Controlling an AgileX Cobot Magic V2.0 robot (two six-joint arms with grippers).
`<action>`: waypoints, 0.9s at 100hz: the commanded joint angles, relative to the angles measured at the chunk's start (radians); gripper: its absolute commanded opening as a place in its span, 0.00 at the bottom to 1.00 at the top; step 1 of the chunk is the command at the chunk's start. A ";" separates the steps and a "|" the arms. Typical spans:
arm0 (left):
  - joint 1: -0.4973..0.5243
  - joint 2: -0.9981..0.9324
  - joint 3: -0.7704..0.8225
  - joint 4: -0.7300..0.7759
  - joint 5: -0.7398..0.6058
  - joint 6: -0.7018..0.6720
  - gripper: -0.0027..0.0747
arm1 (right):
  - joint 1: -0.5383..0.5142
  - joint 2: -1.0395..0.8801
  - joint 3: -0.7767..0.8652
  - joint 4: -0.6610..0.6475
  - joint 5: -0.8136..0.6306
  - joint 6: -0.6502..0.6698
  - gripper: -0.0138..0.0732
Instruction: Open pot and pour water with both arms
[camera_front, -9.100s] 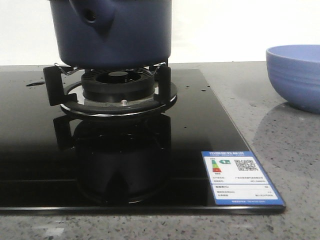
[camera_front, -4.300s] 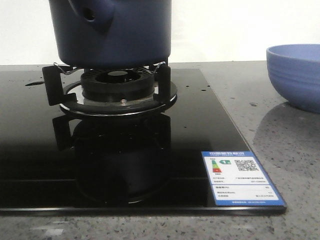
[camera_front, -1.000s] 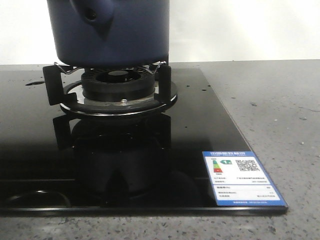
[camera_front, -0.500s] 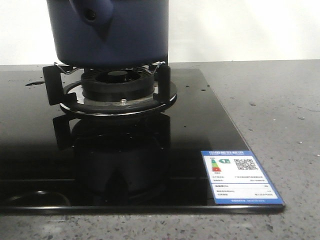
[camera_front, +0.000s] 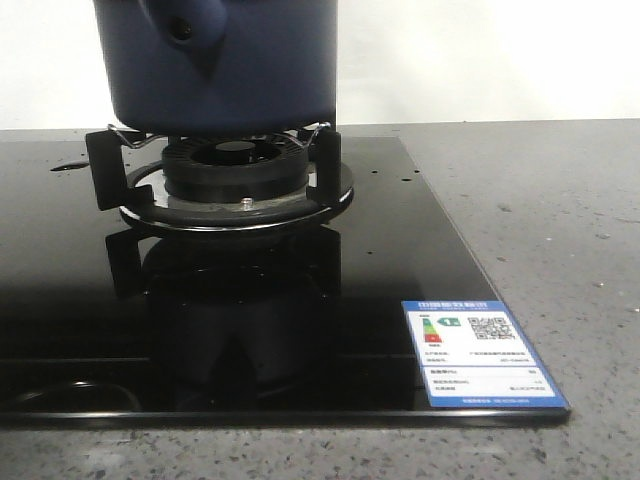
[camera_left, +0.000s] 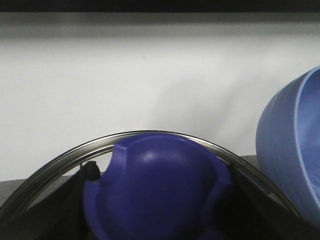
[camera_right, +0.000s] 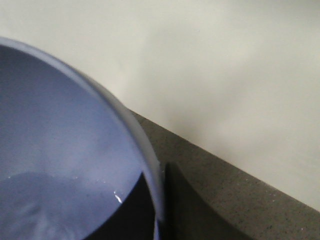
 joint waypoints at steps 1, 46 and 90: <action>0.002 -0.026 -0.033 -0.011 -0.098 -0.001 0.48 | 0.010 -0.105 0.075 0.009 -0.262 -0.019 0.11; 0.002 -0.026 -0.033 -0.020 -0.098 -0.001 0.48 | 0.051 -0.161 0.427 -0.023 -0.832 -0.020 0.11; 0.002 -0.026 -0.033 -0.020 -0.103 -0.001 0.48 | 0.082 -0.162 0.515 -0.072 -1.247 -0.020 0.11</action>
